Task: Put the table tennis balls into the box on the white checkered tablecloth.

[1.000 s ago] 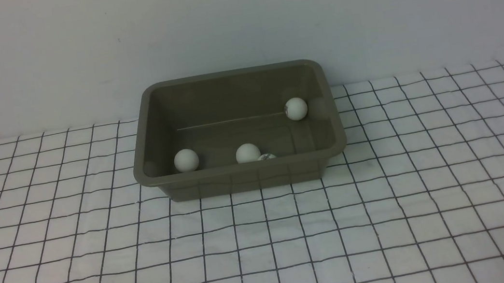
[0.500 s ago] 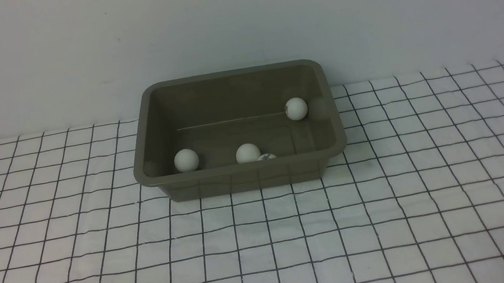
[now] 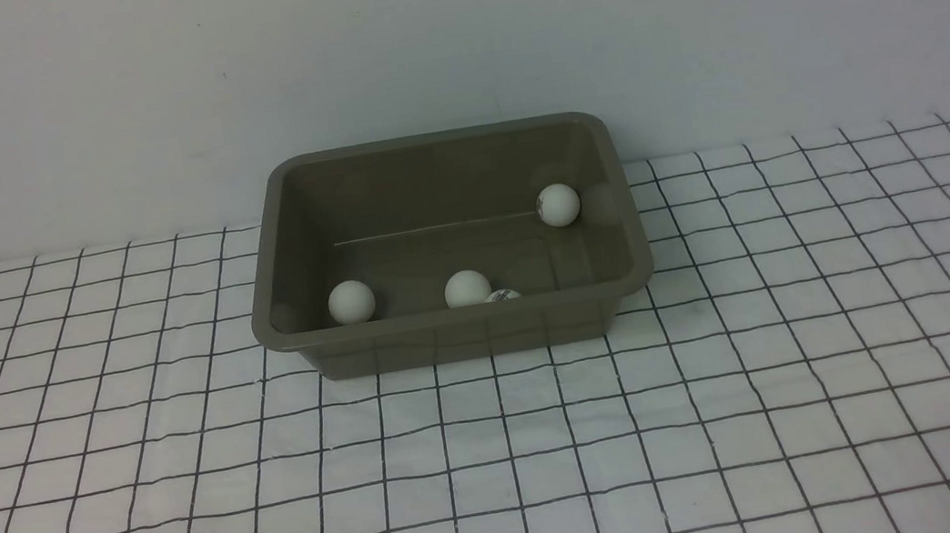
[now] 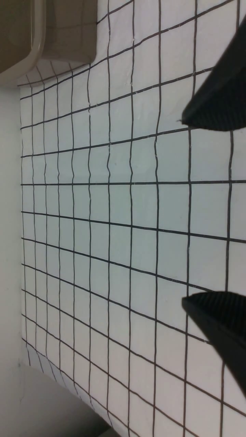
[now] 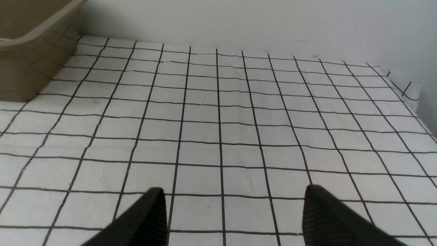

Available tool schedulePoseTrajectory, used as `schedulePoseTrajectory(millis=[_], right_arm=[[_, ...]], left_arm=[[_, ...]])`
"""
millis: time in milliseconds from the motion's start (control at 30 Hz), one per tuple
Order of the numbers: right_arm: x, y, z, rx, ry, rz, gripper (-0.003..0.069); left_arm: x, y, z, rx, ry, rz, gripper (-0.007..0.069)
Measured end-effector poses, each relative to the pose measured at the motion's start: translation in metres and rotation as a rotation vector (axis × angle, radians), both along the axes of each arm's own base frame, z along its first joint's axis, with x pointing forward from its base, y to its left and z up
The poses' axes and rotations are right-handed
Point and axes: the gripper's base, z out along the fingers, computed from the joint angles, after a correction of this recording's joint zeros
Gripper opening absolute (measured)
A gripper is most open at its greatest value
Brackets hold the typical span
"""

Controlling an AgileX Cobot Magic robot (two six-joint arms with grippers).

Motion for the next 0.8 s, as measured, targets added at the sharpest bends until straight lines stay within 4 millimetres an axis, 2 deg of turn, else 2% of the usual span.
schedulePoseTrajectory(millis=[800], right_arm=[[0.0001,0.0000,0.0003,-0.011,-0.003,0.003,0.0483]], left_arm=[[0.0000,0.0000,0.0000,0.000,0.000,0.000,0.0573]])
